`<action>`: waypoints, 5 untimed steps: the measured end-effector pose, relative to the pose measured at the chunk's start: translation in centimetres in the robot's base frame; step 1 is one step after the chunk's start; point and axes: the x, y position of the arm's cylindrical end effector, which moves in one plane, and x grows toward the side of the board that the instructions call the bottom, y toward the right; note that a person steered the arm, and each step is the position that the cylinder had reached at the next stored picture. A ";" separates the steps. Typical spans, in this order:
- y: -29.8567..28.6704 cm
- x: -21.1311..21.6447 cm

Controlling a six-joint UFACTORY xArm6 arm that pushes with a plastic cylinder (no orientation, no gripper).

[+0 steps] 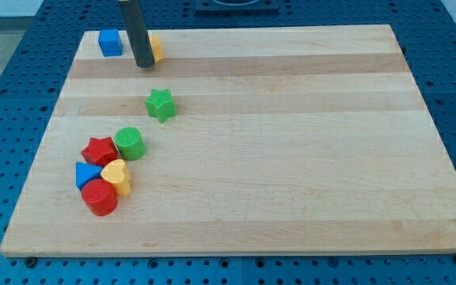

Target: Move the hexagon to the right of the cube

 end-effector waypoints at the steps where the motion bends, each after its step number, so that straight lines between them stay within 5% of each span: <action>1: 0.0 -0.4; 5: 5.8 -1.2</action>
